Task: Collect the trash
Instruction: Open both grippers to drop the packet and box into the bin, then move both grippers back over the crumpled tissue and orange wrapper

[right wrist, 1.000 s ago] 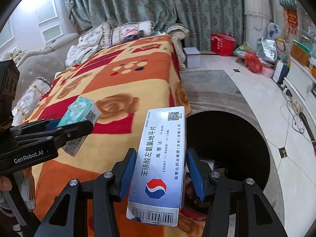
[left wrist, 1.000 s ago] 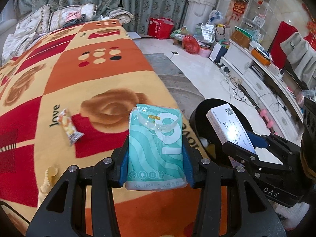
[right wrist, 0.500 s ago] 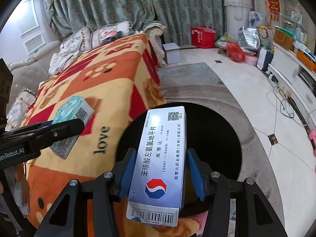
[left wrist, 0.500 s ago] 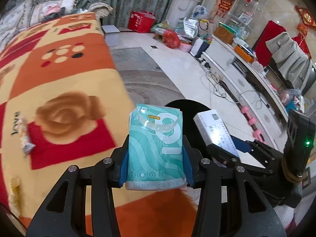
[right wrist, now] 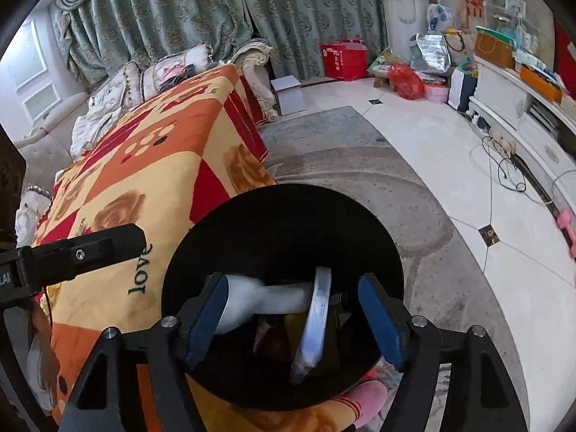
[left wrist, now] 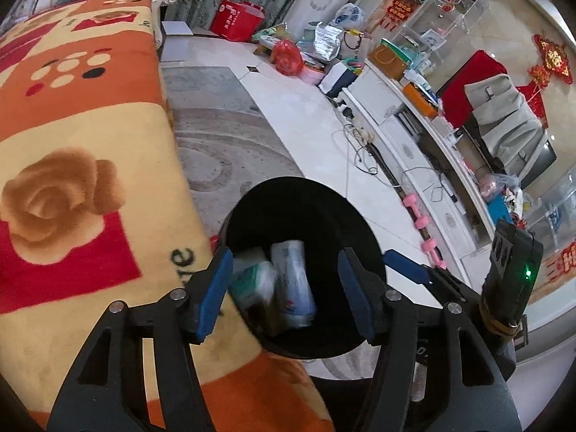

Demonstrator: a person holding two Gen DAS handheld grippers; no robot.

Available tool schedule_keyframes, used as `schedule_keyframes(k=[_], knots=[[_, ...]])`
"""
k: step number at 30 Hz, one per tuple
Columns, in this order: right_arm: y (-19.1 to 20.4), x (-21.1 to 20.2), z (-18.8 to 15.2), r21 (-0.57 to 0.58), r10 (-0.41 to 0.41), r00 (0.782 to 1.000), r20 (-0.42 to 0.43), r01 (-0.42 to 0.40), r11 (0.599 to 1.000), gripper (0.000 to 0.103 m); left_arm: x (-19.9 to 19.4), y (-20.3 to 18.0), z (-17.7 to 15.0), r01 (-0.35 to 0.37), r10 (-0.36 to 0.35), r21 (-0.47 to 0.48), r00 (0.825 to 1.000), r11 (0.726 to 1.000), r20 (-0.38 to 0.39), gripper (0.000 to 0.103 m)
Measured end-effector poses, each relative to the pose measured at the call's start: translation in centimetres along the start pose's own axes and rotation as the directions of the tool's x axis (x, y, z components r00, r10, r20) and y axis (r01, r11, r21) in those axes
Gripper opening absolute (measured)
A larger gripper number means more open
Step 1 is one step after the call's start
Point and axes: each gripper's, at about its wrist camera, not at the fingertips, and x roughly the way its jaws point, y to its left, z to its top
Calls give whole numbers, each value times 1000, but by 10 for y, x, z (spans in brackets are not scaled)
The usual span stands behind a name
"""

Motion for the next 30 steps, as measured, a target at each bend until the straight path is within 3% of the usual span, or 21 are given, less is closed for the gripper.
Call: schedule_keyframes(k=[5, 11, 20, 28, 30], knots=[[7, -2, -4, -18, 19, 1000, -10, -19, 1000, 72, -20, 13, -7, -97, 97, -7, 995, 995, 26, 59], [36, 0, -6, -56, 61, 998, -7, -61, 997, 72, -53, 33, -21, -235, 234, 5, 970, 972, 64, 59], [111, 12, -10, -159, 173, 984, -43, -178, 971, 72, -111, 89, -56, -332, 334, -36, 940, 943, 66, 59], [181, 29, -9, -253, 282, 956, -78, -293, 922, 71, -158, 166, -94, -464, 468, -89, 883, 881, 33, 59], [196, 36, -7, -275, 295, 951, -95, -310, 910, 70, -156, 180, -100, -477, 480, -101, 877, 873, 8, 59]])
